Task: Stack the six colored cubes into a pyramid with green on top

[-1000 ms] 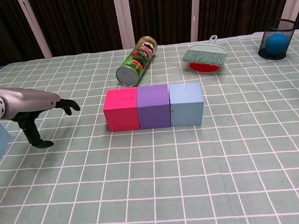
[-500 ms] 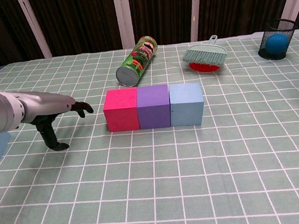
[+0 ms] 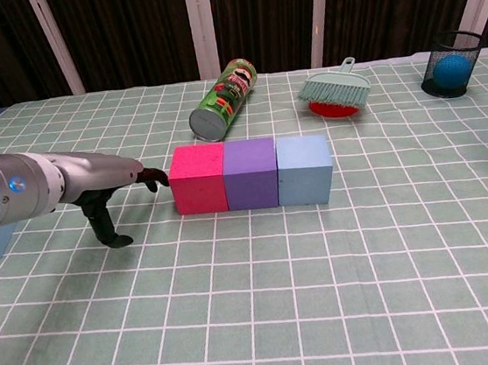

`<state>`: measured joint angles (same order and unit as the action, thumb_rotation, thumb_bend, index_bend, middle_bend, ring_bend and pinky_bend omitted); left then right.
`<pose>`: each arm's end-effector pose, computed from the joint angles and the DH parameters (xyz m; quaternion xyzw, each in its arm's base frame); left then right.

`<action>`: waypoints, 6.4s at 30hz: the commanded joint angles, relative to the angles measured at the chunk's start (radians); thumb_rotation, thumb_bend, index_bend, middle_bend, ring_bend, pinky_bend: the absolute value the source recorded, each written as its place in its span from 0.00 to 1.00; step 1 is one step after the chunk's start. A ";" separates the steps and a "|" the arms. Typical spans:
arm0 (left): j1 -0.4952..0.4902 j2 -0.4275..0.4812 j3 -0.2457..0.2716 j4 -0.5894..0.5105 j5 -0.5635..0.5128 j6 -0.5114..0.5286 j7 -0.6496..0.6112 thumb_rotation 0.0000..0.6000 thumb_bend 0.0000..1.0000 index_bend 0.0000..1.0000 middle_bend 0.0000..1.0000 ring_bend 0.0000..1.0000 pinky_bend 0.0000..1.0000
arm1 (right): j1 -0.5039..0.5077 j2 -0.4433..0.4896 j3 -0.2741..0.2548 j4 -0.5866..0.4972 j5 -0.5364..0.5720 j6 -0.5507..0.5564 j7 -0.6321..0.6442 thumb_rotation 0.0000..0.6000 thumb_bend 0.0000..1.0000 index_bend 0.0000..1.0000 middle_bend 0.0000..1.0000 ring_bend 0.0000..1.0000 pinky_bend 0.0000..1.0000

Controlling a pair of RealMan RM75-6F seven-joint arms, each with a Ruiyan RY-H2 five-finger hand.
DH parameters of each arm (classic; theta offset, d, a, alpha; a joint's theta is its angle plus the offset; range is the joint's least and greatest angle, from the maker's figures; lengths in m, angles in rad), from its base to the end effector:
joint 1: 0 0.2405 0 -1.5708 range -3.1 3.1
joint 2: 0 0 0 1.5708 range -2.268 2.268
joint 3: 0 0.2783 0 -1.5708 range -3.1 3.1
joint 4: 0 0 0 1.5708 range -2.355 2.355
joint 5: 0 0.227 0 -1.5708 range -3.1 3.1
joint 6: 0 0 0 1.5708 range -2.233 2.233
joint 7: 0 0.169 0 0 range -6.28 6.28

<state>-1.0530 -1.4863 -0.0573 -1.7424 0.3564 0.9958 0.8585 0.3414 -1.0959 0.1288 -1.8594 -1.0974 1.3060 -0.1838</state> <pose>-0.1292 0.3657 -0.0619 -0.8013 -0.3926 -0.1594 0.4224 -0.2801 -0.2906 0.1336 0.5665 -0.4652 0.3751 0.5673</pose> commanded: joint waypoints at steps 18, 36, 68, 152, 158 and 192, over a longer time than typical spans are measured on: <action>-0.033 -0.044 0.003 0.026 -0.011 0.004 -0.009 1.00 0.44 0.01 0.05 0.03 0.09 | -0.013 -0.005 0.018 0.004 -0.006 -0.016 -0.005 1.00 0.27 0.00 0.00 0.00 0.00; -0.043 -0.047 0.011 0.021 -0.007 0.007 -0.024 1.00 0.44 0.01 0.04 0.03 0.09 | -0.019 -0.008 0.022 0.006 -0.005 -0.032 -0.020 1.00 0.28 0.00 0.00 0.00 0.00; 0.404 0.321 -0.017 -0.239 0.706 0.485 -0.523 1.00 0.09 0.00 0.00 0.01 0.07 | 0.073 -0.141 0.016 -0.031 0.295 -0.045 -0.424 1.00 0.28 0.00 0.00 0.00 0.00; 0.519 0.362 -0.179 -0.267 0.704 0.309 -0.579 1.00 0.09 0.00 0.00 0.01 0.07 | 0.740 -0.381 0.277 -0.020 0.862 -0.013 -0.805 1.00 0.32 0.00 0.45 0.29 0.00; 0.519 0.367 -0.187 -0.258 0.690 0.291 -0.597 1.00 0.09 0.00 0.00 0.01 0.07 | 0.779 -0.410 0.293 -0.003 0.897 0.027 -0.816 1.00 0.32 0.00 0.45 0.29 0.00; 0.524 0.371 -0.198 -0.260 0.680 0.271 -0.613 1.00 0.09 0.00 0.00 0.01 0.07 | 0.820 -0.493 0.307 0.027 0.983 0.116 -0.823 1.00 0.32 0.00 0.46 0.29 0.00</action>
<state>-0.5295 -1.1150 -0.2553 -2.0028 1.0364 1.2664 0.2451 1.1635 -1.5908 0.4417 -1.8334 -0.1046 1.4285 -1.0083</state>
